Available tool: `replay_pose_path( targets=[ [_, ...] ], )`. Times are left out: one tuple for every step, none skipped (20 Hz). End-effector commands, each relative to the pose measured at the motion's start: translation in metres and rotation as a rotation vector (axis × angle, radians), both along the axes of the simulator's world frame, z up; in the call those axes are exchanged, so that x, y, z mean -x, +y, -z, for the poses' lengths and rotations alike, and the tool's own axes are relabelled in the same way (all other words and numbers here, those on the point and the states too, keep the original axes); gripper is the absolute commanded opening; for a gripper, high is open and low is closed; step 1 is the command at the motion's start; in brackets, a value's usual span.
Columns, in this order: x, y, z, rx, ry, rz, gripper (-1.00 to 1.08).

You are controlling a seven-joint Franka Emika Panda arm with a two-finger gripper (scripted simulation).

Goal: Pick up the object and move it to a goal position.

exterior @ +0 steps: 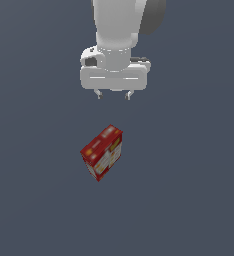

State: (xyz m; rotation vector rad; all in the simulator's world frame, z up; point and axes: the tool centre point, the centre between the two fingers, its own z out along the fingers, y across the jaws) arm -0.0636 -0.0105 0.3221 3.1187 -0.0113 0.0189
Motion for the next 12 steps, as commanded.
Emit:
replay_pose_path(
  targets=[
    [0.0,0.0,0.0,0.0,0.0,0.0,1.0],
    [0.0,0.001,-0.001,0.0,-0.001,-0.001,1.0],
    [-0.001,0.002,-0.002,-0.002,-0.005,-0.005,1.0],
    [-0.002,0.004,-0.004,-0.004,-0.01,-0.011,1.0],
    [-0.004,0.008,-0.007,-0.007,-0.018,-0.019,1.0],
    [-0.006,0.012,-0.011,-0.01,-0.027,-0.029,1.0],
    [-0.007,0.016,-0.015,-0.013,-0.035,-0.038,1.0],
    [-0.009,0.019,-0.018,-0.016,-0.041,-0.045,1.0],
    [-0.009,0.02,-0.019,-0.017,-0.045,-0.05,1.0],
    [-0.009,0.021,-0.02,-0.018,-0.047,-0.053,1.0],
    [-0.009,0.021,-0.02,-0.018,-0.047,-0.054,1.0],
    [-0.009,0.021,-0.02,-0.017,-0.046,-0.052,1.0]
  ],
)
